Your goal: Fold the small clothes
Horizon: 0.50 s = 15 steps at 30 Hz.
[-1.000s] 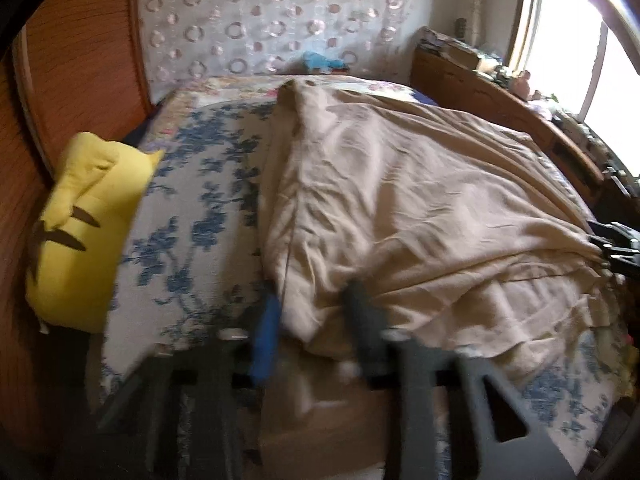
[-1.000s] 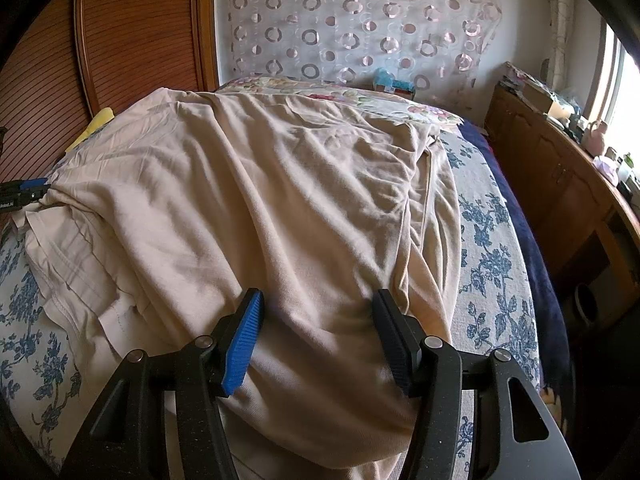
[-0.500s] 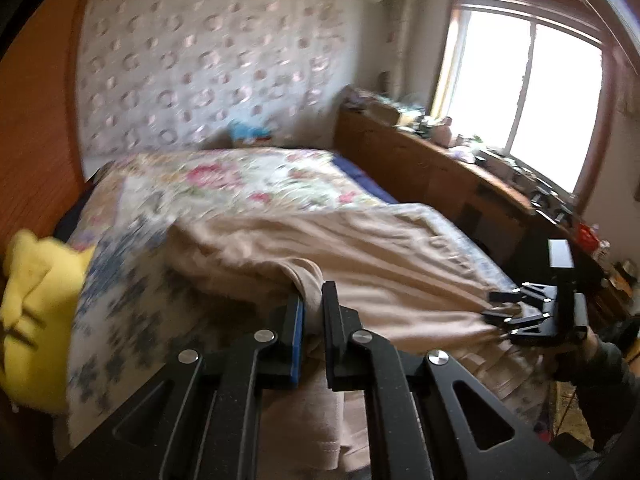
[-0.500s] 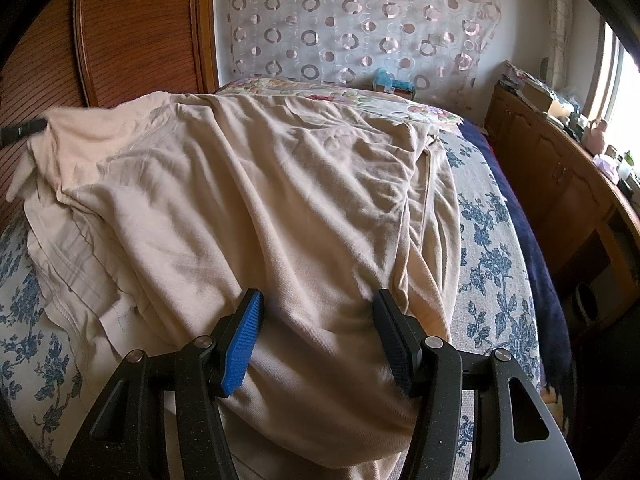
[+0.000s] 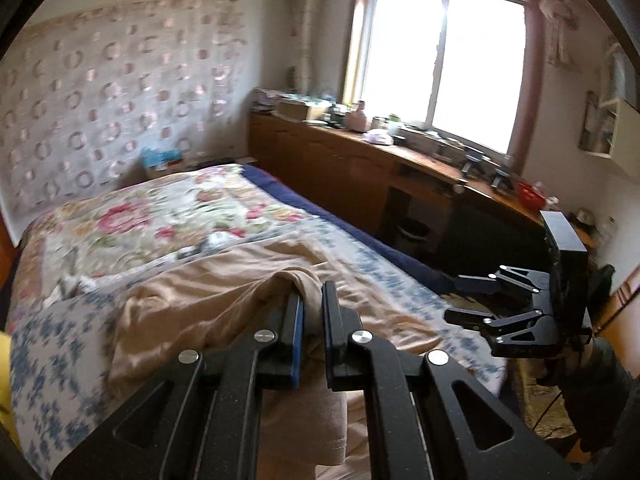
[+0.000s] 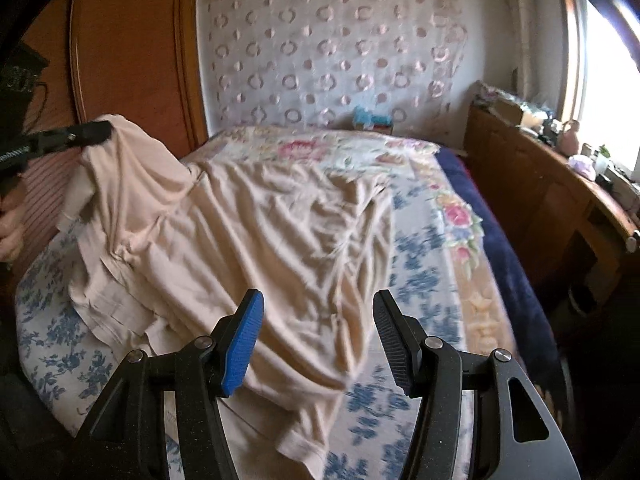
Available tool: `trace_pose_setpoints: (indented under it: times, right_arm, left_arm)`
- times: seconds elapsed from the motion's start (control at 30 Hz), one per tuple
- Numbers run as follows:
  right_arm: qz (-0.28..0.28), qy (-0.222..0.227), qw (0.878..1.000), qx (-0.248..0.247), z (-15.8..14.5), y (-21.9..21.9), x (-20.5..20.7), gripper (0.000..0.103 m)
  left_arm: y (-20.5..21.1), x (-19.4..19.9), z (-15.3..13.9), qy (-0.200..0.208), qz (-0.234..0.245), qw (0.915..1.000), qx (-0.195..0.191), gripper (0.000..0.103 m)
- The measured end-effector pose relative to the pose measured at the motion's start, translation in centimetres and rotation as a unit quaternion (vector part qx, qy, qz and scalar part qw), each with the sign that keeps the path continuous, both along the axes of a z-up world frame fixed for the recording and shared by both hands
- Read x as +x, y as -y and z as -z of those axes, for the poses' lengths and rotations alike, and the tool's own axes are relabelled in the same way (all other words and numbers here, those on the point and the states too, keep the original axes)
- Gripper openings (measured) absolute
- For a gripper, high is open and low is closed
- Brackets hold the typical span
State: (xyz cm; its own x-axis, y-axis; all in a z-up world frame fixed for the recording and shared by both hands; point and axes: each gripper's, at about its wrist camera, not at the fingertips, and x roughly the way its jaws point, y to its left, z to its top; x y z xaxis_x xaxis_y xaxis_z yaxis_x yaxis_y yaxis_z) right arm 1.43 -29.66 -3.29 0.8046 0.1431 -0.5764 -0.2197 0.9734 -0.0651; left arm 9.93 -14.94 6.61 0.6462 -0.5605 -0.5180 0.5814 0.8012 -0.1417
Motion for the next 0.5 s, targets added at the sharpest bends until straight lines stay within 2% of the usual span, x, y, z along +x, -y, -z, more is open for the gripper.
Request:
trace_pose_setpoints:
  times: [0.13, 0.23, 0.27, 0.3, 0.33, 0.43, 0.5]
  right_arm:
    - [0.016, 0.018, 1.0, 0.002, -1.0, 1.0, -1.5, 0.059]
    - [0.025, 0.025, 0.999, 0.003, -1.2, 1.6, -1.8, 0.059]
    - [0.027, 0.025, 0.999, 0.005, -1.2, 1.7, -1.8, 0.059]
    - [0.028, 0.023, 0.999, 0.008, -1.0, 1.8, -1.8, 0.059]
    - [0.028, 0.021, 0.999, 0.01, -0.8, 1.8, -1.7, 0.059]
    - [0.026, 0.015, 1.0, 0.007, -0.3, 1.3, -1.3, 0.059]
    - [0.023, 0.011, 1.0, 0.006, -0.6, 1.6, -1.2, 0.059]
  left_arm:
    - [3.3, -0.3, -0.6, -0.01, 0.03, 0.9995, 0.002, 0.009]
    - [4.8, -0.3, 0.1, -0.034, 0.043, 0.9984, 0.013, 0.012]
    - [4.8, -0.4, 0.3, -0.036, 0.047, 0.9982, 0.013, 0.019]
    - [4.8, -0.6, 0.4, -0.034, 0.049, 0.9982, 0.01, 0.032]
    - [4.4, -0.9, 0.5, -0.03, 0.047, 0.9984, 0.008, 0.04]
    - [3.6, -1.1, 0.8, -0.019, 0.029, 0.9994, 0.007, 0.055]
    - [1.9, -1.2, 1.0, -0.014, 0.005, 0.9999, 0.006, 0.069]
